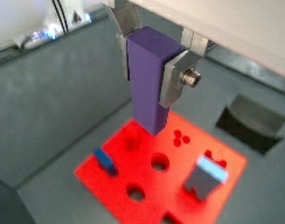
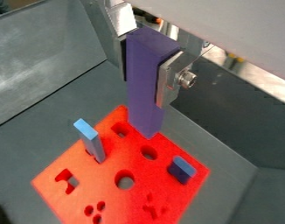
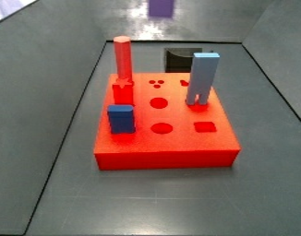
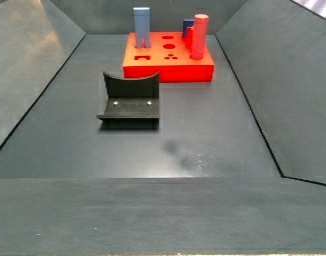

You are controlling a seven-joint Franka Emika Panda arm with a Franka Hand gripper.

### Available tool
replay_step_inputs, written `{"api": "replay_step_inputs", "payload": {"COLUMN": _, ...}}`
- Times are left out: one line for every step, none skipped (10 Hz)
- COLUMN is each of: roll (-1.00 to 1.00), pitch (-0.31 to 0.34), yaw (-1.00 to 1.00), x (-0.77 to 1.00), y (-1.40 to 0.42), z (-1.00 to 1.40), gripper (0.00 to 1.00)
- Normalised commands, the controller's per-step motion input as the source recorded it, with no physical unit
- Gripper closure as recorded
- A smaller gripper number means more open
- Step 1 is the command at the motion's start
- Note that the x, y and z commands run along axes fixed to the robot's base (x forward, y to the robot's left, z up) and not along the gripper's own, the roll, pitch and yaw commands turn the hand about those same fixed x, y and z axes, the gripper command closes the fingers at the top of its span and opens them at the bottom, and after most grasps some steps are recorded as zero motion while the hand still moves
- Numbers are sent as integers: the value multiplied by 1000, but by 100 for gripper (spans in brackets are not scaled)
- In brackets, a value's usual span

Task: Pick up the rectangle object. Move up. Place the rectangle object on the fixture. Regrasp the rectangle object. Move to above the board. Insert the rectangle object.
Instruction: Insert the rectangle object.

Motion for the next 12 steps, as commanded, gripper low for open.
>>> {"api": "replay_step_inputs", "payload": {"roll": -69, "pitch": -186, "yaw": 17, "x": 823, "y": -203, "z": -777, "gripper": 100}}
{"api": "replay_step_inputs", "payload": {"roll": 0, "pitch": -91, "yaw": 114, "x": 780, "y": -37, "z": -674, "gripper": 100}}
{"api": "replay_step_inputs", "payload": {"roll": 159, "pitch": 0, "yaw": 166, "x": 734, "y": -103, "z": -657, "gripper": 100}}
{"api": "replay_step_inputs", "payload": {"roll": 190, "pitch": 0, "yaw": 163, "x": 734, "y": -137, "z": -640, "gripper": 100}}
{"api": "replay_step_inputs", "payload": {"roll": 147, "pitch": 0, "yaw": 131, "x": 763, "y": -203, "z": -723, "gripper": 100}}
{"api": "replay_step_inputs", "payload": {"roll": 74, "pitch": 0, "yaw": 40, "x": 940, "y": -306, "z": -669, "gripper": 100}}
{"api": "replay_step_inputs", "payload": {"roll": 36, "pitch": 0, "yaw": 0, "x": 914, "y": -454, "z": -483, "gripper": 100}}
{"api": "replay_step_inputs", "payload": {"roll": 0, "pitch": -3, "yaw": -49, "x": 940, "y": -340, "z": -589, "gripper": 100}}
{"api": "replay_step_inputs", "payload": {"roll": 4, "pitch": -14, "yaw": -43, "x": 989, "y": -260, "z": -706, "gripper": 100}}
{"api": "replay_step_inputs", "payload": {"roll": 221, "pitch": 46, "yaw": 0, "x": 994, "y": -177, "z": -523, "gripper": 100}}
{"api": "replay_step_inputs", "payload": {"roll": 347, "pitch": 123, "yaw": 0, "x": 966, "y": -140, "z": -414, "gripper": 100}}
{"api": "replay_step_inputs", "payload": {"roll": 254, "pitch": 77, "yaw": 0, "x": 646, "y": -26, "z": -369, "gripper": 100}}
